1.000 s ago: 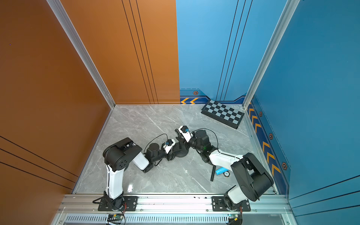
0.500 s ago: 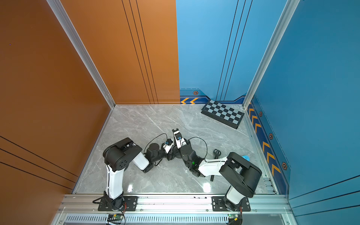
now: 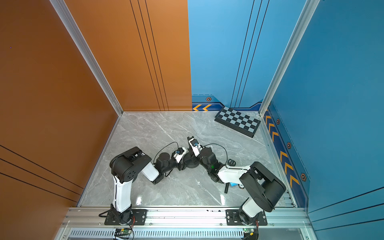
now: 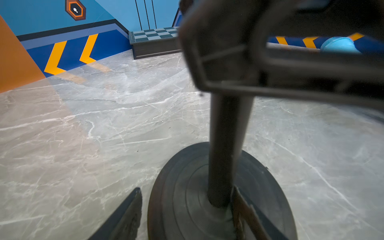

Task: Assemble a microphone stand
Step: Screw the microphone stand pole into the microphone stand base.

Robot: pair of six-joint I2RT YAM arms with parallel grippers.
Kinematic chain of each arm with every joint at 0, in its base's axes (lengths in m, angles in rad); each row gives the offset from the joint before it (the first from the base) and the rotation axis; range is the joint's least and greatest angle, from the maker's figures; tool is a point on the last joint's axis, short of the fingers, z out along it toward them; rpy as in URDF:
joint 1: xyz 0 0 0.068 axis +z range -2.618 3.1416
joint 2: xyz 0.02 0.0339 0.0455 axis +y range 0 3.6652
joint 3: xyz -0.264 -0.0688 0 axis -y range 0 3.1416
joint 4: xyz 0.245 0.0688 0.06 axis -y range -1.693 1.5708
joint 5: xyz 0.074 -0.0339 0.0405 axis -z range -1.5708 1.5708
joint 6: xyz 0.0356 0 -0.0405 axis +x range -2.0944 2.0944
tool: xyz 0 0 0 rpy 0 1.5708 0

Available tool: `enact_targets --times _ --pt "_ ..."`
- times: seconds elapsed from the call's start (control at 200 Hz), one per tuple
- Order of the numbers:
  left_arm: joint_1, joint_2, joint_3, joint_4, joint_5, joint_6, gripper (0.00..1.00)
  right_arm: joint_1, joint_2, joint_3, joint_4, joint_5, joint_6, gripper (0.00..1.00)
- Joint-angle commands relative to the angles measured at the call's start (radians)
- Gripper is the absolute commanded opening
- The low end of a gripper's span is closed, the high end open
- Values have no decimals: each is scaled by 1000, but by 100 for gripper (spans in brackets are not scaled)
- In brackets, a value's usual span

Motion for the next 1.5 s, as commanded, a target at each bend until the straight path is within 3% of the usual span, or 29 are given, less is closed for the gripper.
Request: enact_targets --times 0.0,0.235,0.32,0.545,0.641,0.731,0.796,0.886,0.971,1.046,1.141,1.271,1.346,1.496 --pt "20 8 -62 -172 97 88 72 -74 -63 10 -140 -342 -94 44" --pt "34 12 -59 -172 157 74 72 -145 -41 81 -205 -513 -142 45" --pt "35 14 -59 -172 153 75 72 -155 -32 112 -231 -534 -156 41" --pt "37 20 -53 -172 154 71 72 -168 -4 166 -251 -552 -177 42" --pt "45 27 -50 -172 160 56 71 -170 5 190 -274 -568 -198 35" --pt "47 29 -48 -172 162 50 71 -173 13 203 -291 -571 -213 17" --pt "49 31 -48 -172 159 47 71 -173 12 198 -289 -561 -215 11" --pt "48 32 -48 -172 155 46 71 -164 6 157 -234 -495 -198 7" --pt "49 32 -47 -172 153 45 70 -133 -2 103 -148 -325 -163 0" --pt "49 36 -45 -172 150 40 70 -82 0 35 -35 -112 -100 0" --pt "49 41 -40 -172 148 31 70 20 26 -36 81 273 22 0" --pt "48 41 -40 -172 146 29 68 154 83 -70 171 569 146 0" --pt "50 43 -40 -173 145 27 68 202 120 -46 164 633 177 0" --pt "48 42 -40 -172 141 25 67 216 139 0 125 600 170 0"
